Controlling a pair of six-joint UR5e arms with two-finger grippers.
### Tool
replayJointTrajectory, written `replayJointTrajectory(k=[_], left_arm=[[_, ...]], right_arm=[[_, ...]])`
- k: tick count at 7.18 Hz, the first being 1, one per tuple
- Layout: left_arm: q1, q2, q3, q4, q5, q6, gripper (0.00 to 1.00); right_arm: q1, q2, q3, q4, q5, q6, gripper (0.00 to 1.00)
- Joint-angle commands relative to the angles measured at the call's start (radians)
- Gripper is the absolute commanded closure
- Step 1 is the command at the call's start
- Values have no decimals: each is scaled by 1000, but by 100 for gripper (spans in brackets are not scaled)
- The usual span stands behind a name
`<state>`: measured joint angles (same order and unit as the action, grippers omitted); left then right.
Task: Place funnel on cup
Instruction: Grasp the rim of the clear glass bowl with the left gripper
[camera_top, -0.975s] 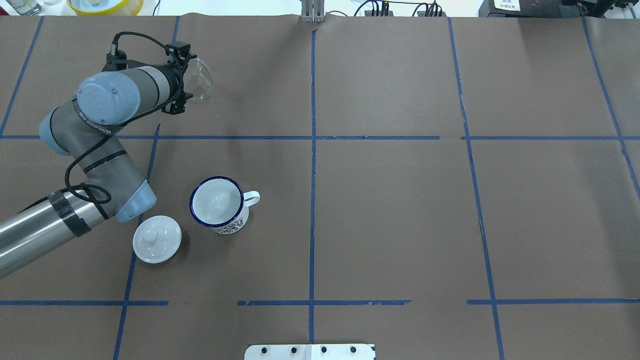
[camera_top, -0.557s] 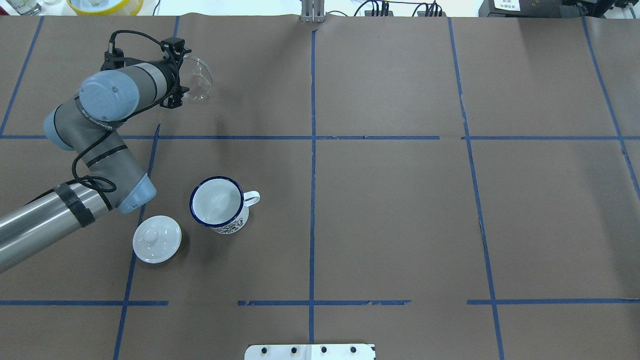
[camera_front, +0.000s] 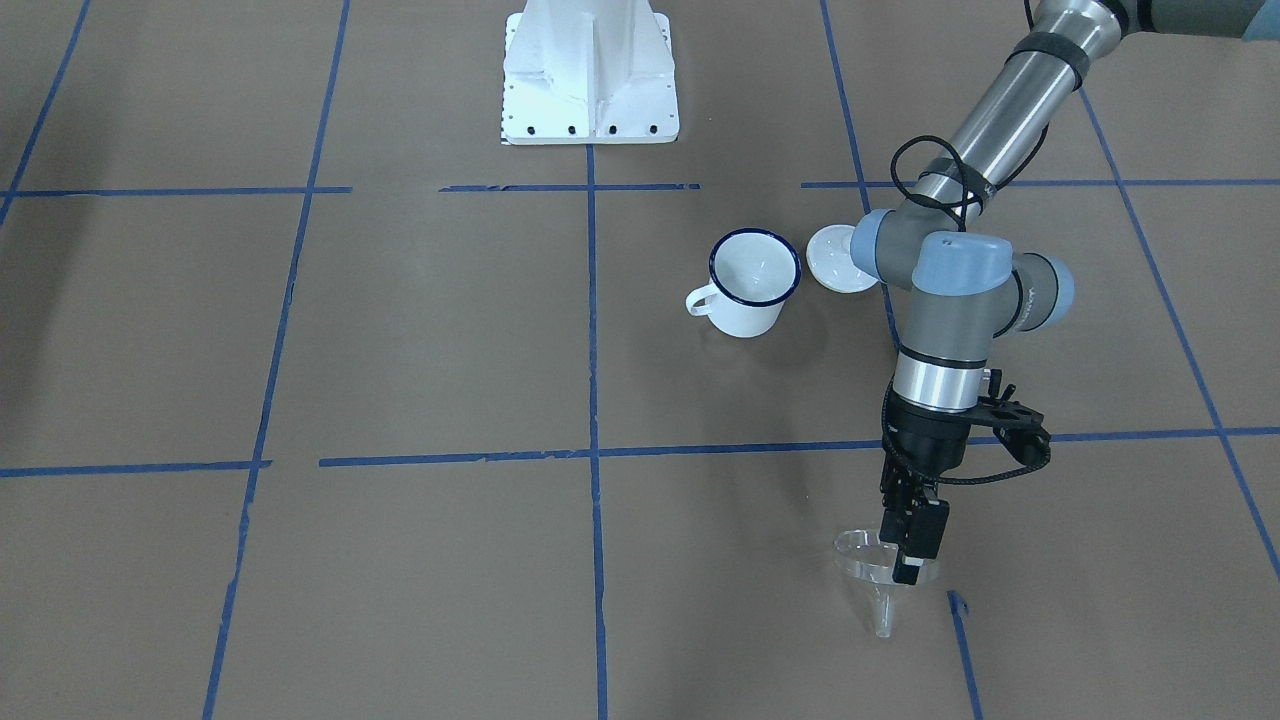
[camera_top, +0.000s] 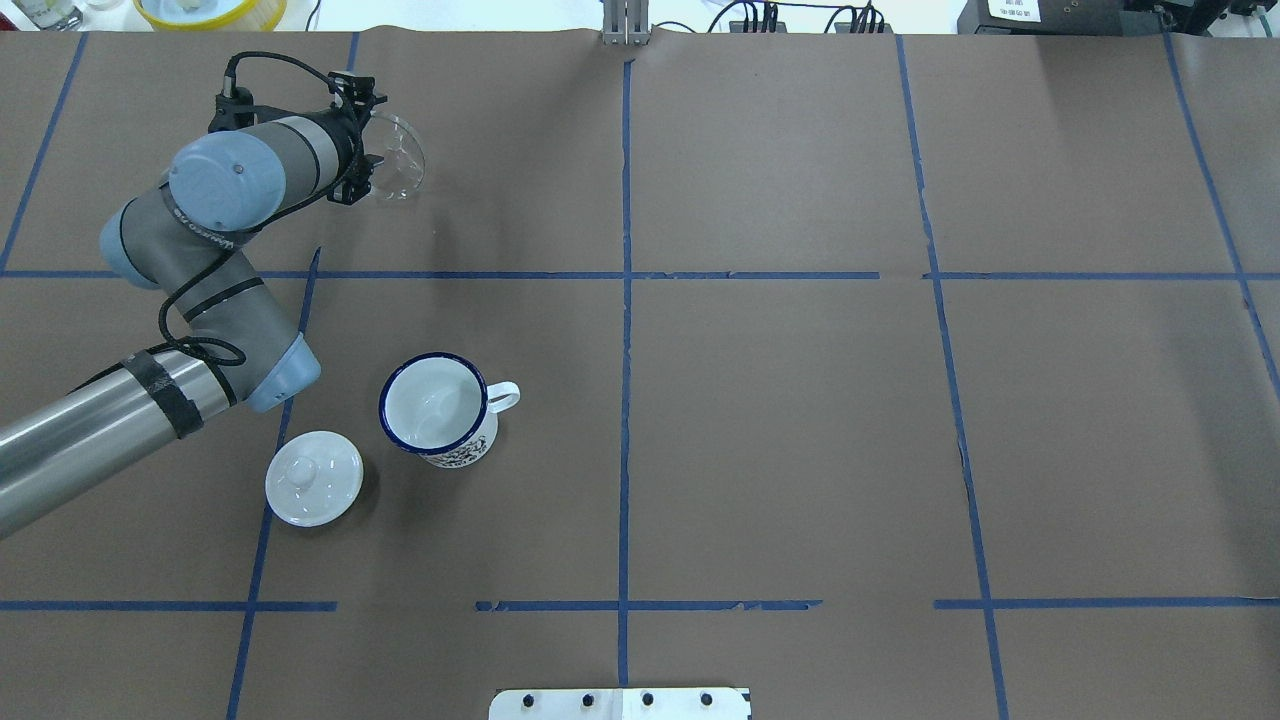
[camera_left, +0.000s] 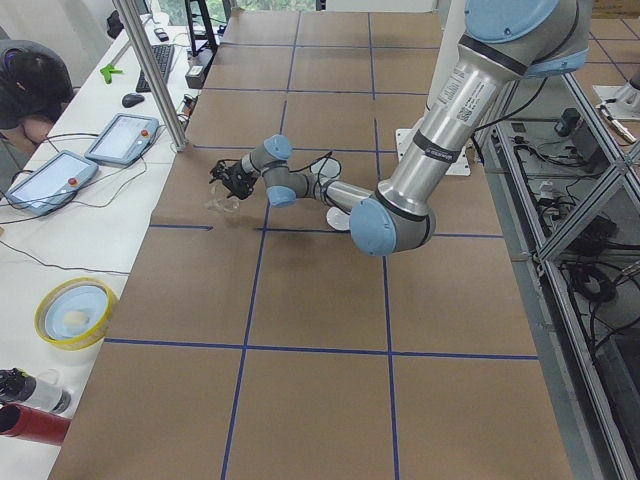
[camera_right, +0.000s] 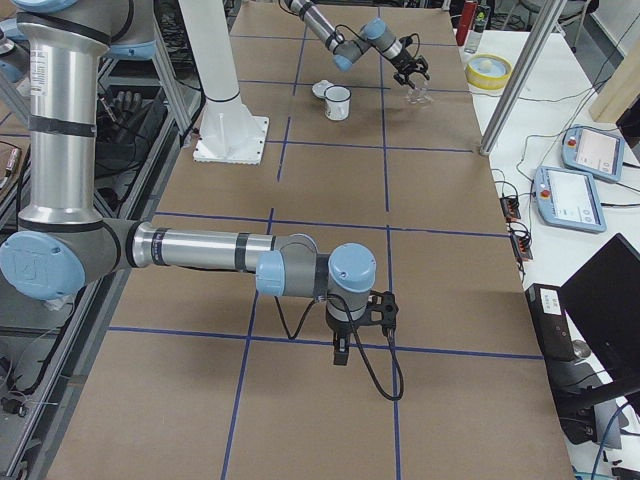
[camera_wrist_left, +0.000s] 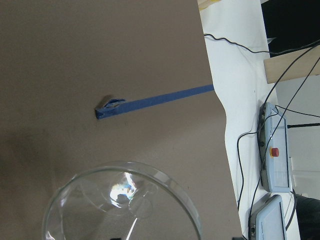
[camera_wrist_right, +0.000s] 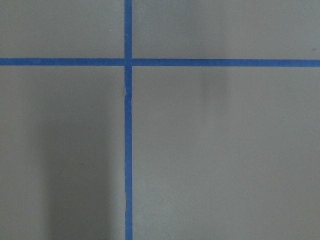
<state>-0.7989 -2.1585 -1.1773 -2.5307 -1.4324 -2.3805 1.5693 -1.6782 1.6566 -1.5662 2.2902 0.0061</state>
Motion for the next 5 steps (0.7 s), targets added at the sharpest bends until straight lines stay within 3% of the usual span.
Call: replayJointTrajectory(k=[1, 5], left_arm=[[-9, -4, 5, -2, 0, 1, 41], [-11, -15, 28, -2, 1, 3, 46]], right_arm=[[0, 0, 0, 0, 0, 0, 0], [0, 0, 0, 0, 0, 0, 0]])
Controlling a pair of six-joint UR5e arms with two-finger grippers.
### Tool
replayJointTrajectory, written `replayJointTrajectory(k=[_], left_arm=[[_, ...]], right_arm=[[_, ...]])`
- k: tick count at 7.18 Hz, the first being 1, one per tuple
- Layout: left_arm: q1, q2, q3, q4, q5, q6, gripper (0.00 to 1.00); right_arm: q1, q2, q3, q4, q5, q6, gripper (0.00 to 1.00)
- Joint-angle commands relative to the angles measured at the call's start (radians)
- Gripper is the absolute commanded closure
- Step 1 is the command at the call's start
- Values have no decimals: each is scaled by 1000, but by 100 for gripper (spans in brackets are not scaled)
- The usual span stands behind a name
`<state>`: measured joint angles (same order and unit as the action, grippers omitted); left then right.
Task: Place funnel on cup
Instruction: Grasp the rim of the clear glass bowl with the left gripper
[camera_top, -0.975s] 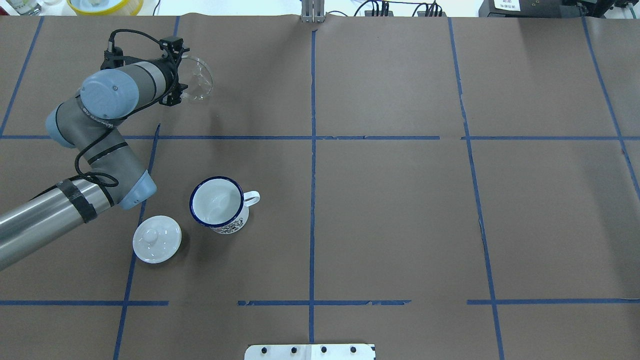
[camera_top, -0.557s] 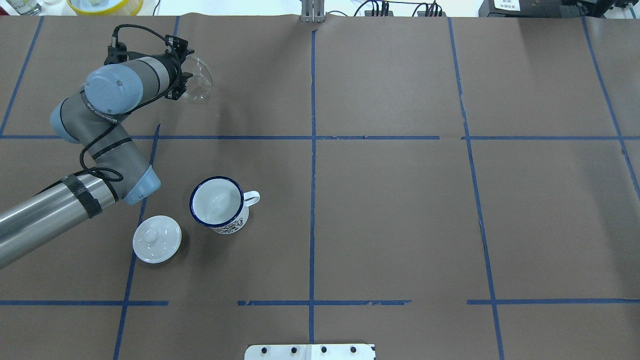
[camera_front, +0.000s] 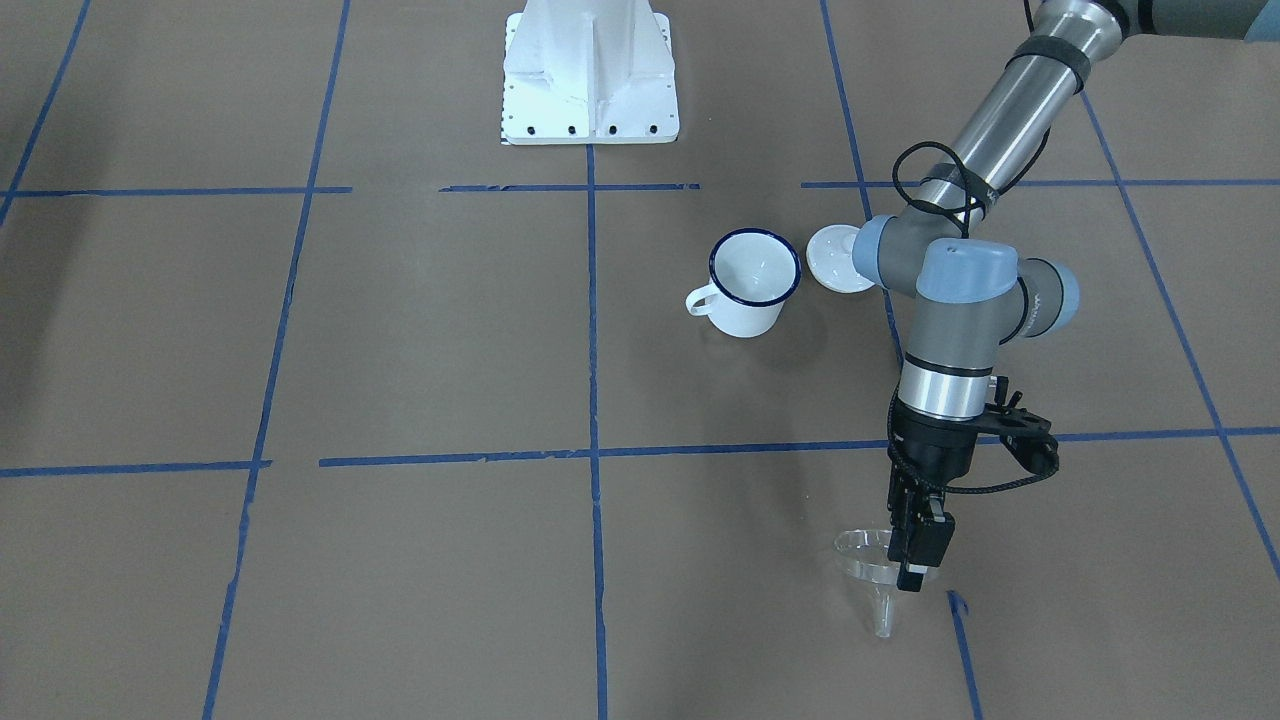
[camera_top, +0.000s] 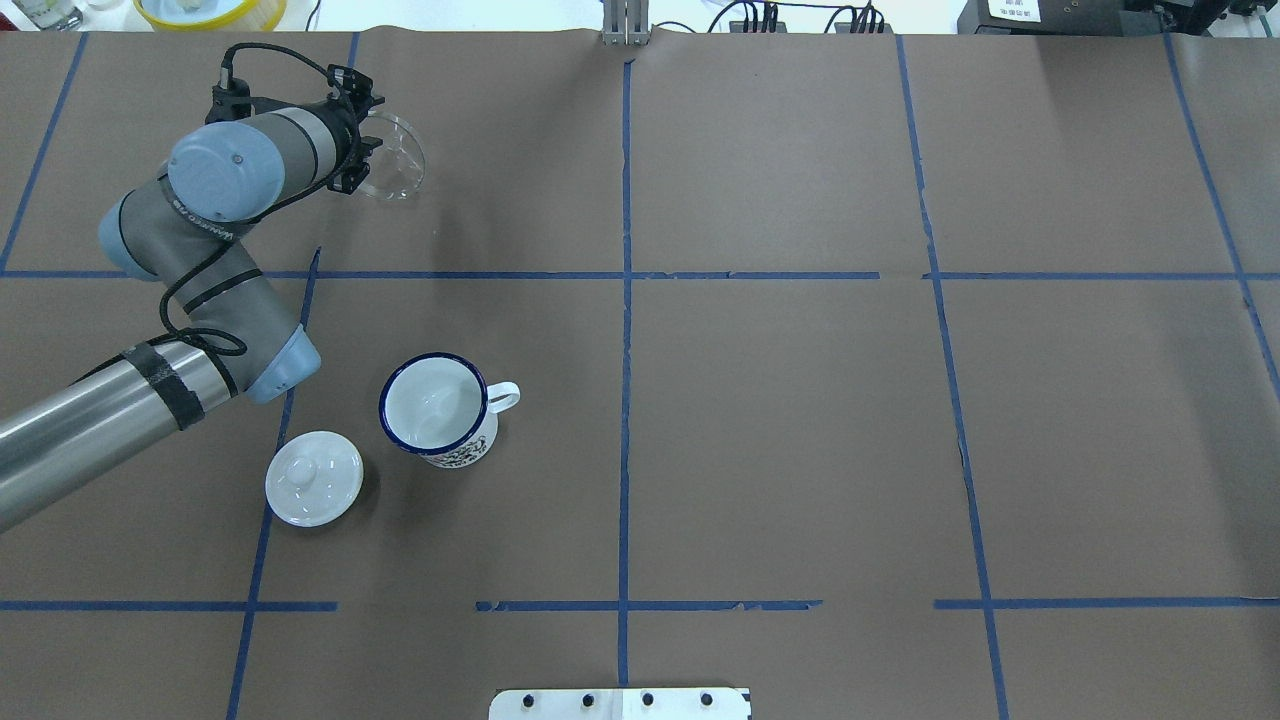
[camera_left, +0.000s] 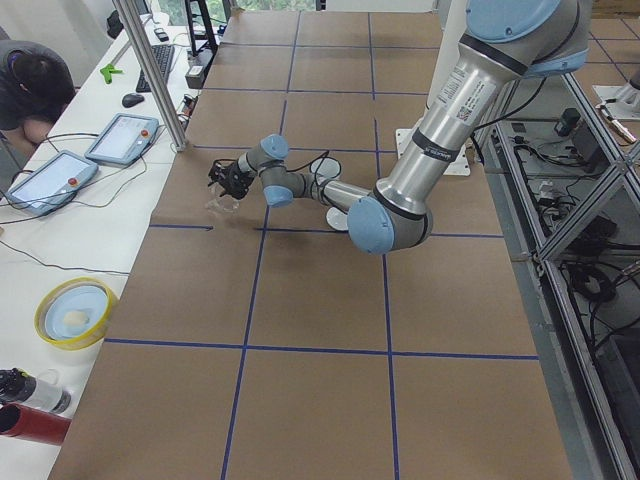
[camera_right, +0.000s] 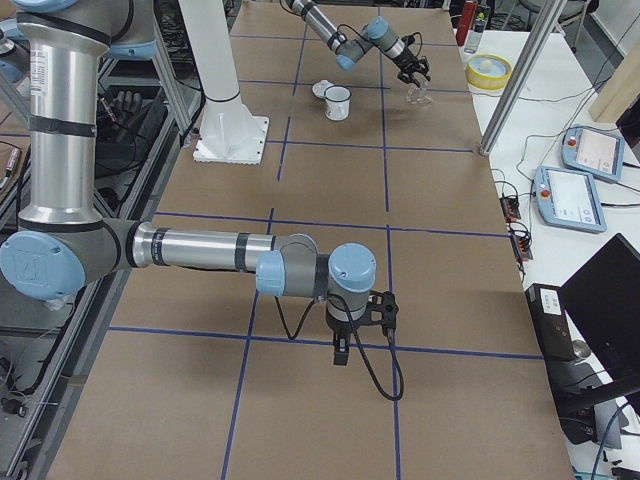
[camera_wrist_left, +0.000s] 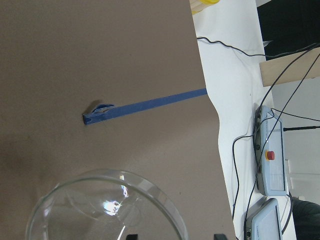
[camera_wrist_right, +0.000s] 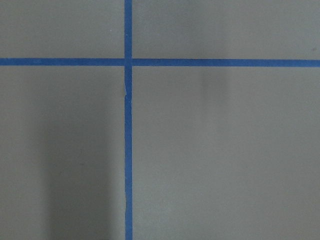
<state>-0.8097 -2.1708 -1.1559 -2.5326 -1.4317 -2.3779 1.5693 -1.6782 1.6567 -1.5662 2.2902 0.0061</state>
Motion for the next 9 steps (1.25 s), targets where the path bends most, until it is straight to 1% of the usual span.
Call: replayJointTrajectory(k=[1, 2, 3, 4, 5, 6, 8, 9], left_arm=[[0, -7, 7, -8, -1, -1, 62], [0, -9, 7, -15, -1, 0, 93], [0, -8, 7, -15, -1, 6, 100], [0, -7, 5, -15, 0, 8, 100], [-8, -7, 1, -43, 0, 8, 100], [-29, -9, -27, -51, -3, 6, 100], [-84, -9, -166, -43, -33, 9, 100], [-112, 5, -248, -19, -150, 19, 100]], right_arm=[[0, 0, 0, 0, 0, 0, 0], [0, 0, 0, 0, 0, 0, 0], [0, 0, 0, 0, 0, 0, 0], [0, 0, 0, 0, 0, 0, 0], [0, 0, -2, 0, 0, 0, 0], [0, 0, 0, 0, 0, 0, 0], [0, 0, 0, 0, 0, 0, 0], [0, 0, 0, 0, 0, 0, 0]])
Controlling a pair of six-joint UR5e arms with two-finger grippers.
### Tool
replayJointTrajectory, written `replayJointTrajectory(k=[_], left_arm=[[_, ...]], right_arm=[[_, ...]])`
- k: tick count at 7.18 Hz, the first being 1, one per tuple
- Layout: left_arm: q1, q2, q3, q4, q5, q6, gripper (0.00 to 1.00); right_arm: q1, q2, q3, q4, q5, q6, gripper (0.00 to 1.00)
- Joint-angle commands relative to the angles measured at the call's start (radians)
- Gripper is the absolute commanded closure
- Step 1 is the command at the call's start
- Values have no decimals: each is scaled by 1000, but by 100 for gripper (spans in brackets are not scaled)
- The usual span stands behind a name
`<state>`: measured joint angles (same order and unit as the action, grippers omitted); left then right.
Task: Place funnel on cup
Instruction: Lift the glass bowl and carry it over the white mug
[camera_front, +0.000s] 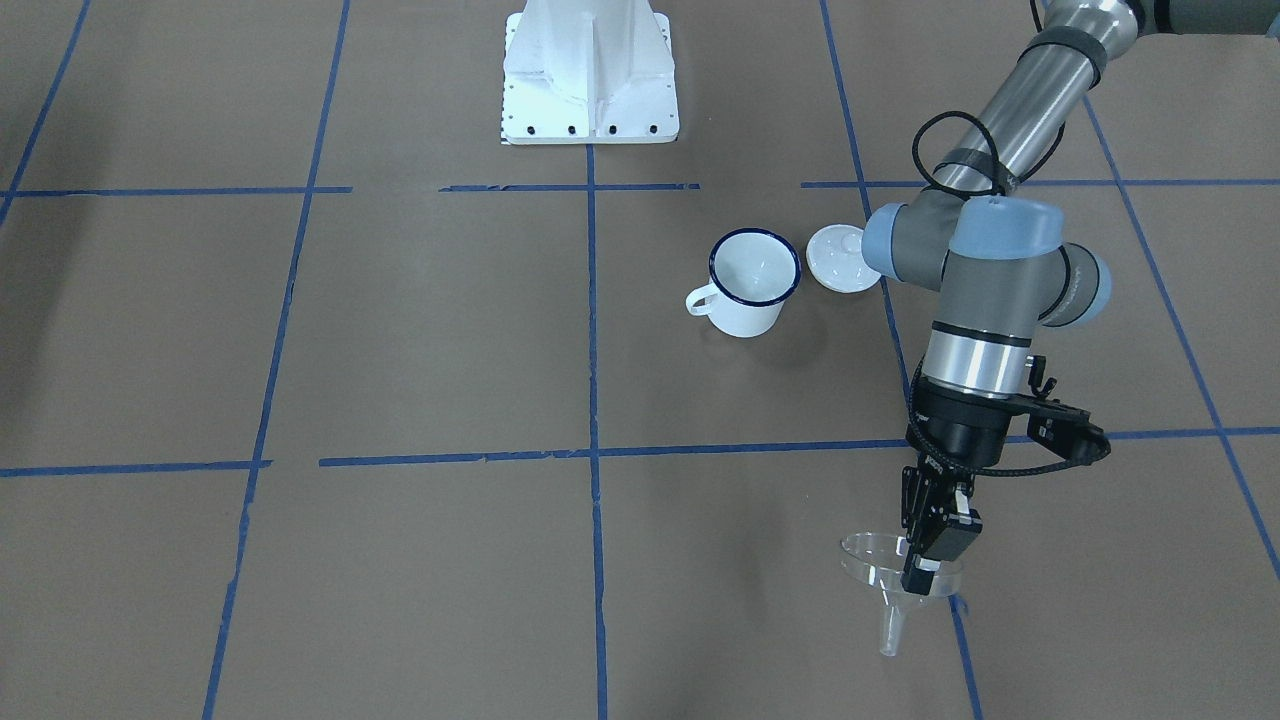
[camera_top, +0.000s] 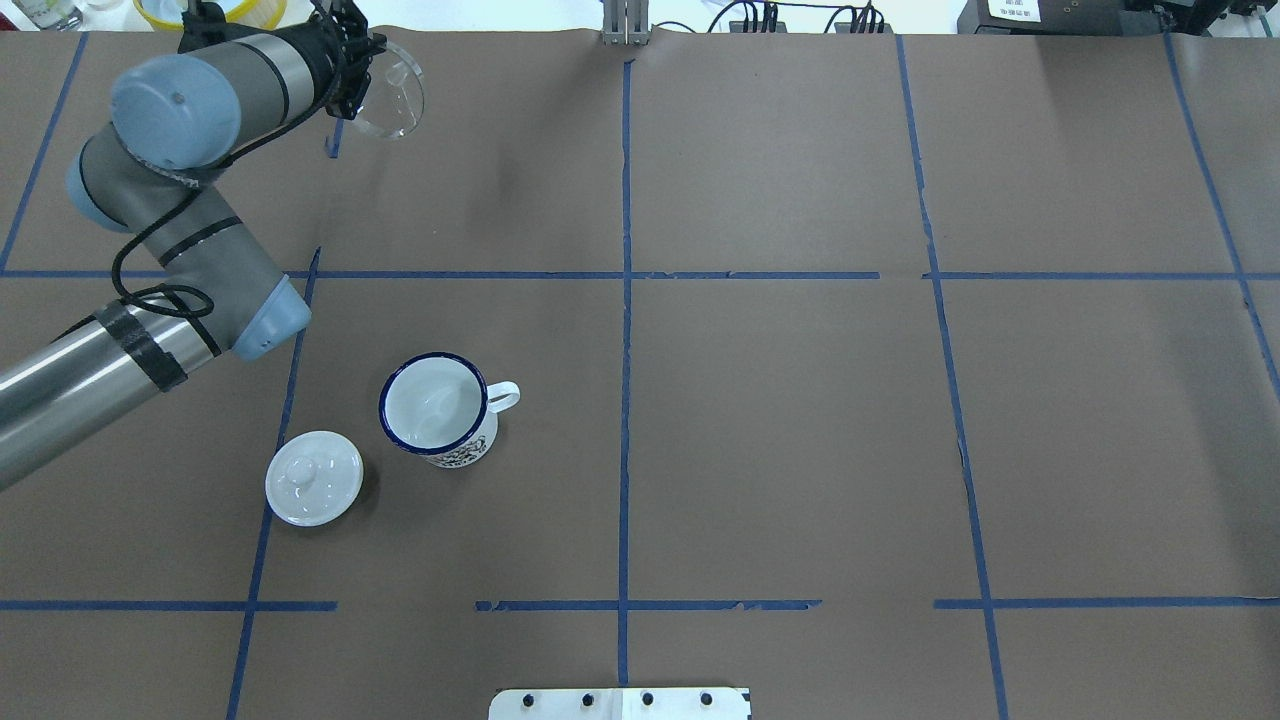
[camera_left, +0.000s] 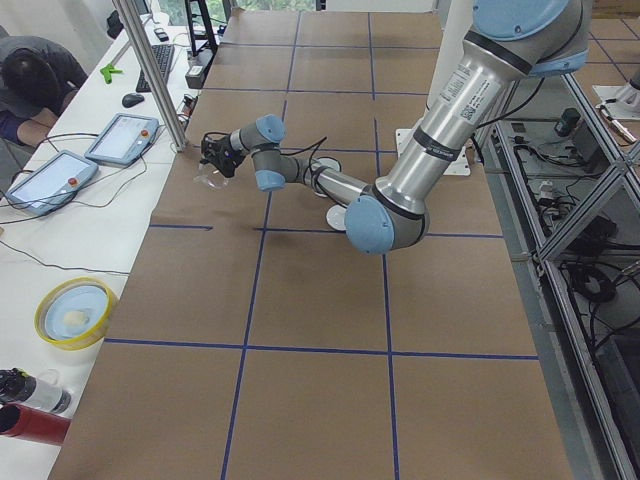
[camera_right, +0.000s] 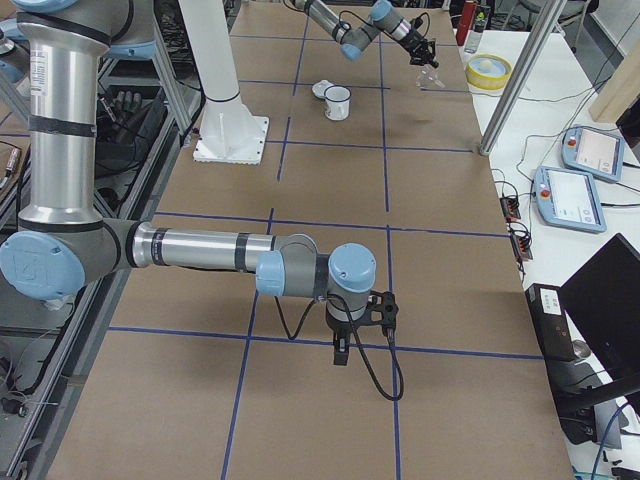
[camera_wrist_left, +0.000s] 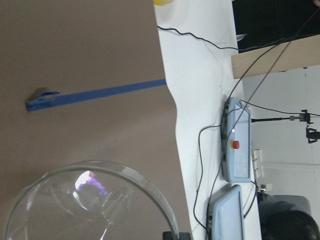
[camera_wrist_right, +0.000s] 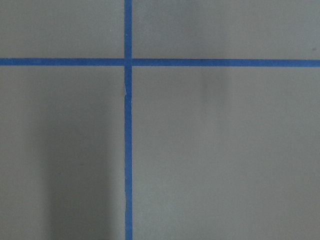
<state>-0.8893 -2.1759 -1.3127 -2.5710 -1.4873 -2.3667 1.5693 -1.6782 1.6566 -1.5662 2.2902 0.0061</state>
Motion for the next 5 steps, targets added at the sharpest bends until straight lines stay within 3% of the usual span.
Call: replayJointTrajectory(k=[1, 4, 5], left_arm=[[-37, 21, -181, 73, -175, 88, 100], [-37, 19, -623, 749, -359, 330, 100], [-36, 5, -708, 951, -425, 424, 100]], right_arm=[[0, 0, -1, 0, 0, 0, 0], [0, 0, 0, 0, 0, 0, 0], [0, 0, 0, 0, 0, 0, 0]])
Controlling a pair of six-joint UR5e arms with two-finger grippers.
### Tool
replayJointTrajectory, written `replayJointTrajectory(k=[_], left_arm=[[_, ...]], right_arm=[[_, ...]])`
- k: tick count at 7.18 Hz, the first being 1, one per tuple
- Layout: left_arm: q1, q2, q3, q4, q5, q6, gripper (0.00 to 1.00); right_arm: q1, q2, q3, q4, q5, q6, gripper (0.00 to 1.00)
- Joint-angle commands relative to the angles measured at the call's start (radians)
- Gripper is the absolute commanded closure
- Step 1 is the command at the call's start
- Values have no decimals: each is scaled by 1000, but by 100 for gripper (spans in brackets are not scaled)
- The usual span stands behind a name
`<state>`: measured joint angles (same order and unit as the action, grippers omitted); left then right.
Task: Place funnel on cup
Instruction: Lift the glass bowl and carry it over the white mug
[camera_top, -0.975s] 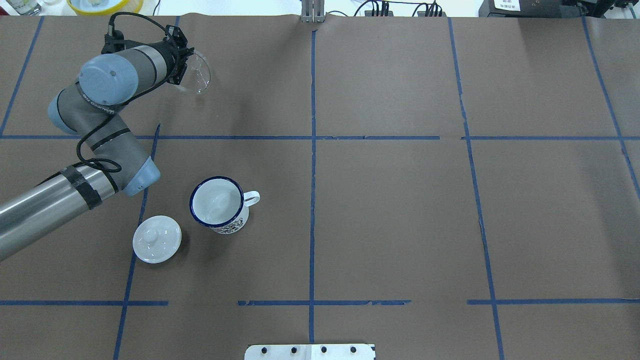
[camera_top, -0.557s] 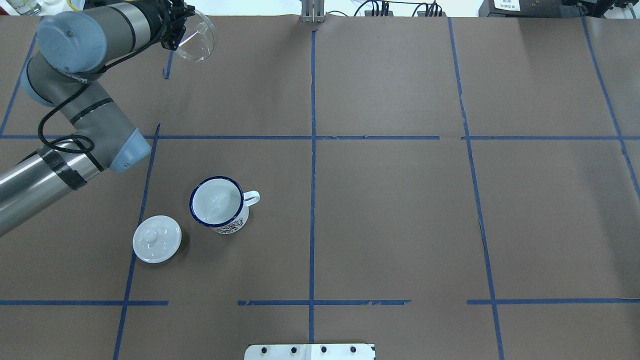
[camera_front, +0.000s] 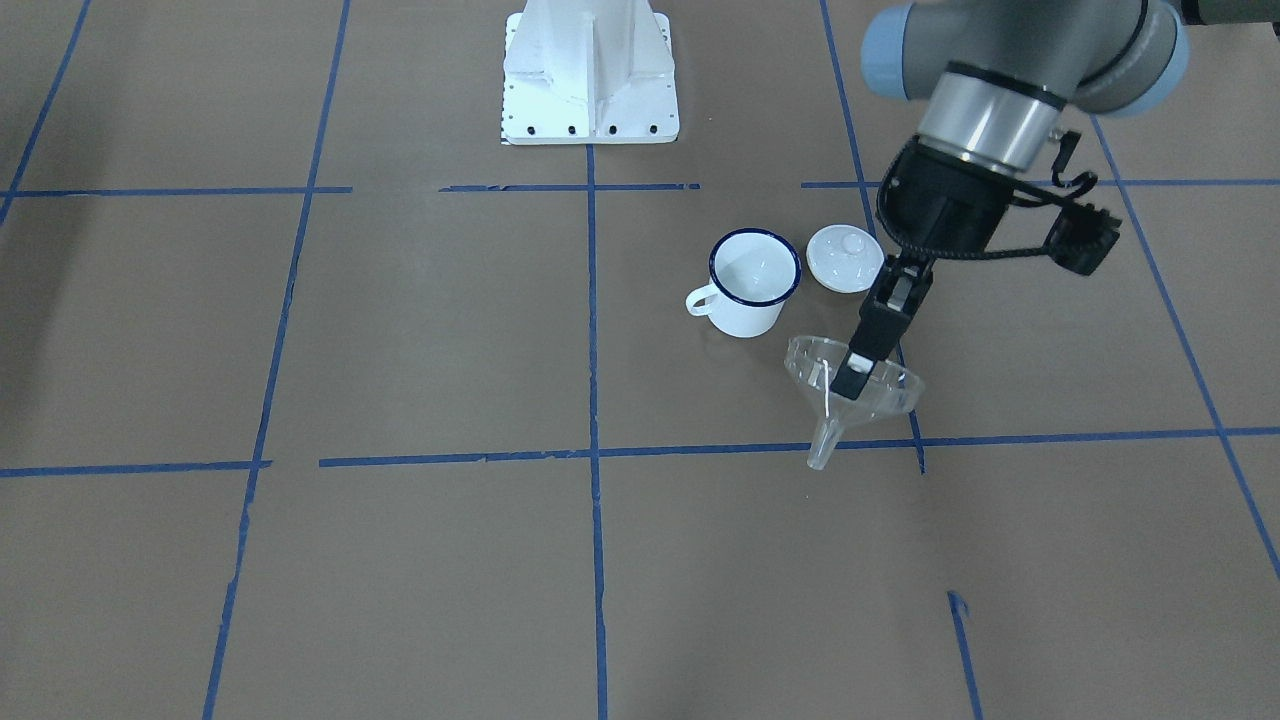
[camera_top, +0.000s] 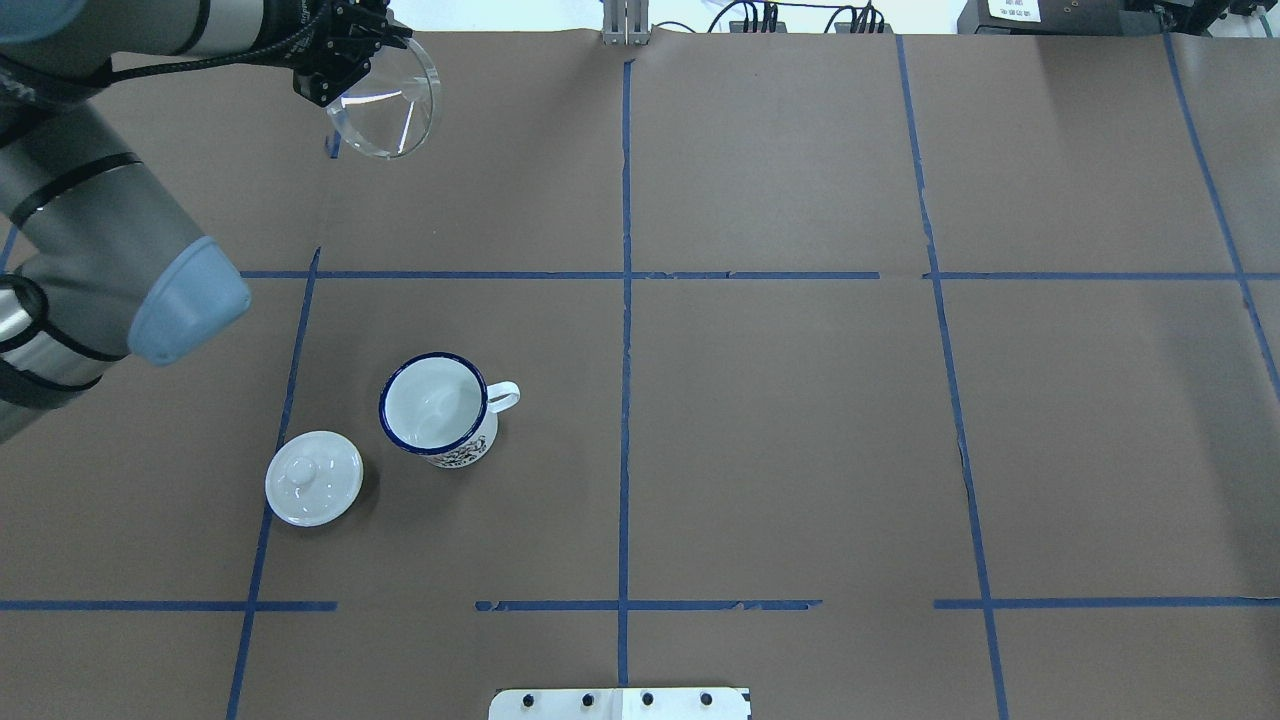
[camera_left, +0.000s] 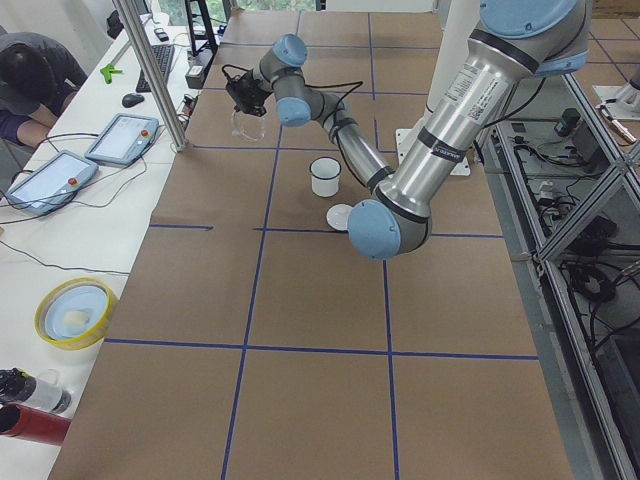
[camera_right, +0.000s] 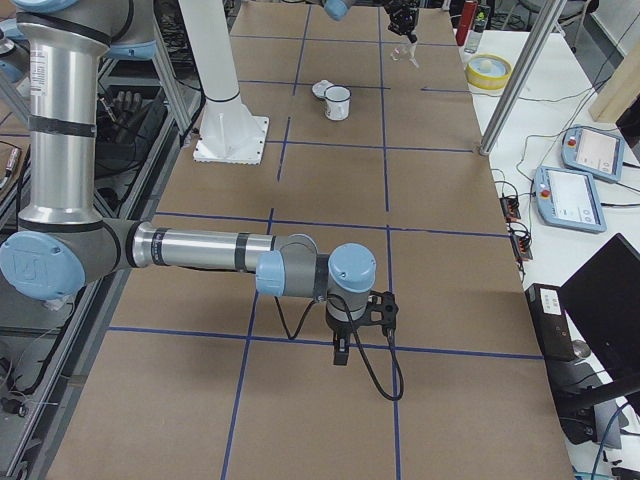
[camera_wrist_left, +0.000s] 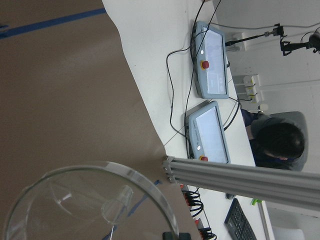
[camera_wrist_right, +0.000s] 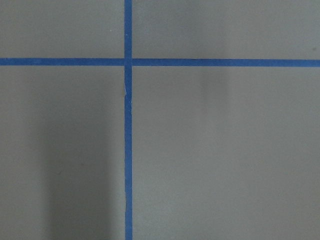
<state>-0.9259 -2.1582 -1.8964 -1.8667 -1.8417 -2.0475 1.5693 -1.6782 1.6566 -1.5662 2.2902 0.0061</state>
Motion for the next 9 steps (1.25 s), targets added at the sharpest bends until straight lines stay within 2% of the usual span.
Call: replayJointTrajectory(k=[1, 2, 3, 4, 5, 7, 9], left_arm=[[28, -20, -195, 409, -98, 181, 100], [117, -20, -248, 529, -102, 270, 100], [206, -17, -251, 582, -102, 305, 100], [298, -12, -222, 599, -102, 337, 100], [339, -18, -166, 595, -99, 339, 100], [351, -20, -93, 564, -93, 380, 100], [351, -12, -64, 558, -93, 432, 100]], right_arm=[[0, 0, 0, 0, 0, 0, 0], [0, 0, 0, 0, 0, 0, 0], [0, 0, 0, 0, 0, 0, 0], [0, 0, 0, 0, 0, 0, 0], [0, 0, 0, 0, 0, 0, 0], [0, 0, 0, 0, 0, 0, 0], [0, 0, 0, 0, 0, 0, 0]])
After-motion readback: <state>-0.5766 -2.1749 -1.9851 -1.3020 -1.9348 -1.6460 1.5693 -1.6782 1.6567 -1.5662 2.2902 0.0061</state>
